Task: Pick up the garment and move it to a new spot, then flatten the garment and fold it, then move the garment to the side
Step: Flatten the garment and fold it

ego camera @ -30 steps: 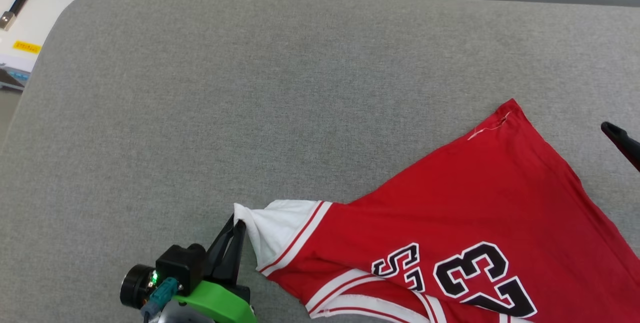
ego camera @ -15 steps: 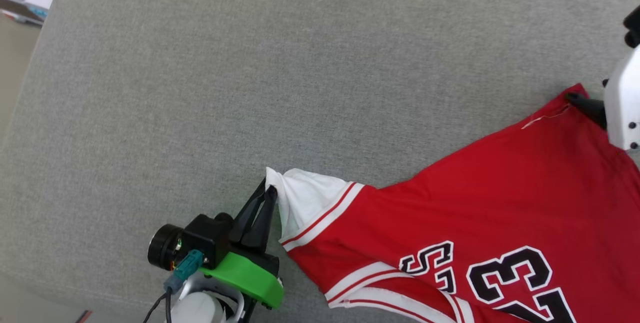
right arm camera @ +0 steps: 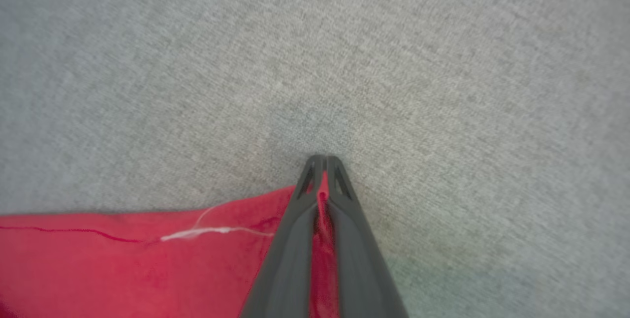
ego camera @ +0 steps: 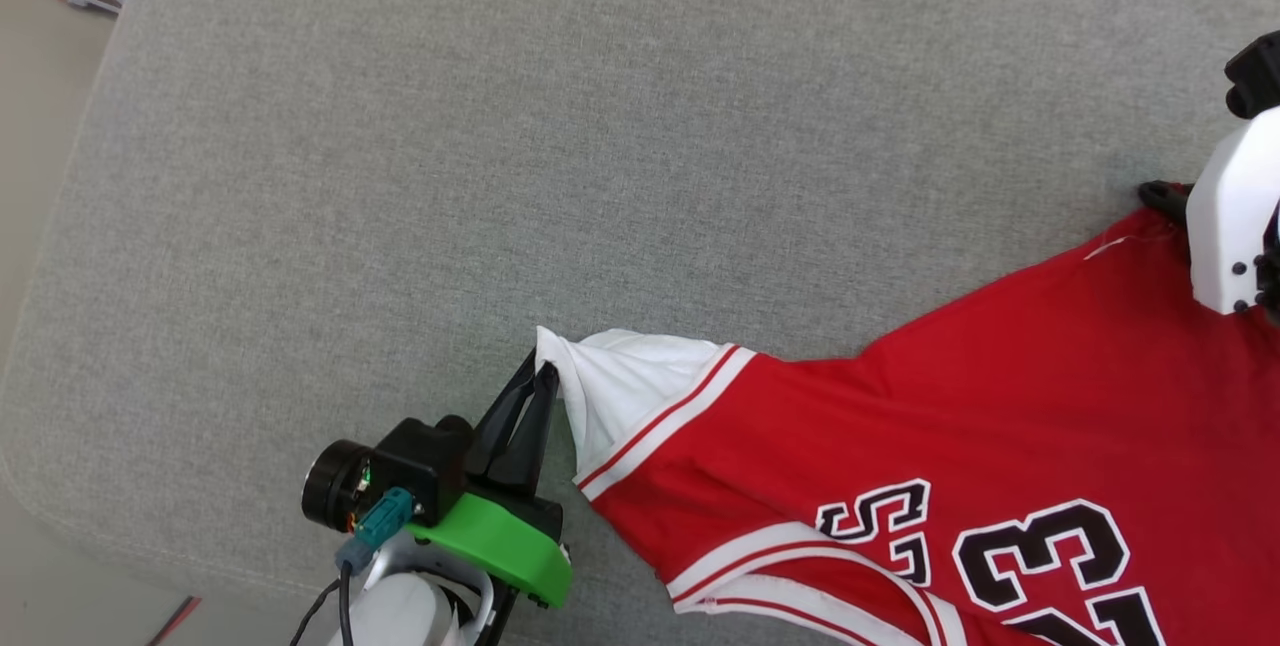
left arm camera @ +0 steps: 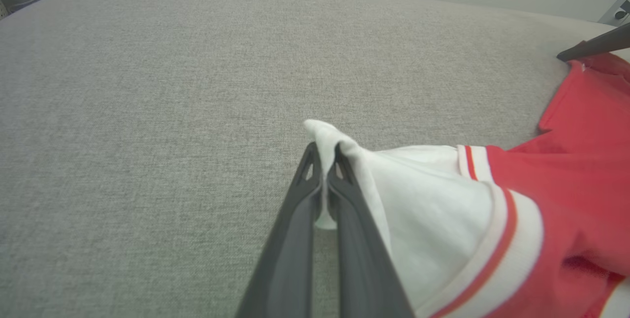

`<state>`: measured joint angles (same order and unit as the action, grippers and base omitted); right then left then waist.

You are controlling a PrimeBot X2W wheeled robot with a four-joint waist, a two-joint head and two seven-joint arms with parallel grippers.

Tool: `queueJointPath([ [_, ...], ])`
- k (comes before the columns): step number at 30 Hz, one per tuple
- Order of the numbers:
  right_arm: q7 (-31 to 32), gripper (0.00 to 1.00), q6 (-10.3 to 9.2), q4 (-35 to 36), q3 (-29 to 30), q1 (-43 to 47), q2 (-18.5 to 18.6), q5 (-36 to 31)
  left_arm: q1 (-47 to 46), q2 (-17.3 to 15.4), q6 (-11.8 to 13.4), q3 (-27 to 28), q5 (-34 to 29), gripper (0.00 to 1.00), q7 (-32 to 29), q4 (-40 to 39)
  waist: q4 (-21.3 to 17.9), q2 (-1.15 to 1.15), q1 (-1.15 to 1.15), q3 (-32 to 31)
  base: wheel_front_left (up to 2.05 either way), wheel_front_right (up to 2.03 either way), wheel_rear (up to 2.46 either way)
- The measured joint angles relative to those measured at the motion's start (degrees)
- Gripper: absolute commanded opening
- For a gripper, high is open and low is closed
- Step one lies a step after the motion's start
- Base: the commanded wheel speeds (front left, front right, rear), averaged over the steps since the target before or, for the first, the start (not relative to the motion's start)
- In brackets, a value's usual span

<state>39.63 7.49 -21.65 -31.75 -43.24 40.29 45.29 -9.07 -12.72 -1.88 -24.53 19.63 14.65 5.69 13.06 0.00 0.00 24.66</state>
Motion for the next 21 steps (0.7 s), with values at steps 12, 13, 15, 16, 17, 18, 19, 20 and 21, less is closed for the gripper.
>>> queueJointPath([
  [12, -17.7, 0.0, 0.03, 6.33, -0.64, 2.61, 2.01, 3.87, -0.5, -2.71, -0.35, 2.12, -0.63, 0.0, -0.58, -3.0, -2.46, 0.0, 0.0, -8.63, 0.0, 0.0, 0.0],
  [13, -18.87, 0.0, 0.03, 7.34, -0.45, 2.85, 2.35, 3.92, -1.02, -3.26, -0.38, 2.37, -0.63, 0.0, -0.89, -3.54, -2.83, 0.0, 0.0, -9.34, 0.0, 0.0, 0.0],
  [15, -20.58, 0.0, 0.03, 9.21, -0.04, 3.22, 3.04, 3.96, -2.33, -4.13, -0.44, 2.96, -0.63, 0.0, -1.37, -4.75, -3.59, 0.0, 0.0, -10.55, 0.0, 0.0, 0.0],
  [16, -21.58, 0.0, 0.03, 10.0, 0.44, 3.37, 3.25, 4.0, -3.24, -4.55, -0.53, 3.23, -0.63, 0.0, -1.76, -5.41, -4.06, 0.0, 0.0, -11.13, 0.0, 0.0, 0.0],
  [17, -22.42, 0.0, 0.03, 10.93, 0.92, 3.47, 3.47, 4.0, -4.3, -4.9, -0.77, 3.57, -0.59, 0.0, -2.18, -6.08, -4.56, 0.0, 0.0, -11.68, 0.0, 0.0, 0.0],
  [18, -23.19, 0.0, 0.04, 11.6, 1.47, 3.52, 3.58, 3.99, -5.23, -5.19, -0.97, 3.82, -0.59, 0.0, -2.48, -6.53, -4.97, 0.0, 0.0, -12.08, 0.0, 0.0, 0.0],
  [19, -23.96, 0.0, 0.04, 12.38, 2.19, 3.54, 3.68, 3.99, -6.53, -5.58, -1.16, 4.11, -0.59, 0.0, -2.98, -7.08, -5.5, 0.0, 0.0, -12.54, 0.0, 0.0, 0.0],
  [20, -24.58, 0.0, 0.04, 13.27, 2.88, 3.58, 3.8, 3.97, -8.0, -6.03, -1.43, 4.43, -0.59, 0.0, -3.28, -7.6, -6.05, 0.0, 0.0, -13.0, 0.0, 0.0, 0.0],
  [21, -25.18, 0.0, 0.04, 13.81, 3.58, 3.6, 3.86, 3.89, -9.3, -6.36, -1.65, 4.61, -0.58, 0.0, -3.7, -7.91, -6.46, 0.0, 0.0, -13.34, 0.0, 0.0, 0.0],
])
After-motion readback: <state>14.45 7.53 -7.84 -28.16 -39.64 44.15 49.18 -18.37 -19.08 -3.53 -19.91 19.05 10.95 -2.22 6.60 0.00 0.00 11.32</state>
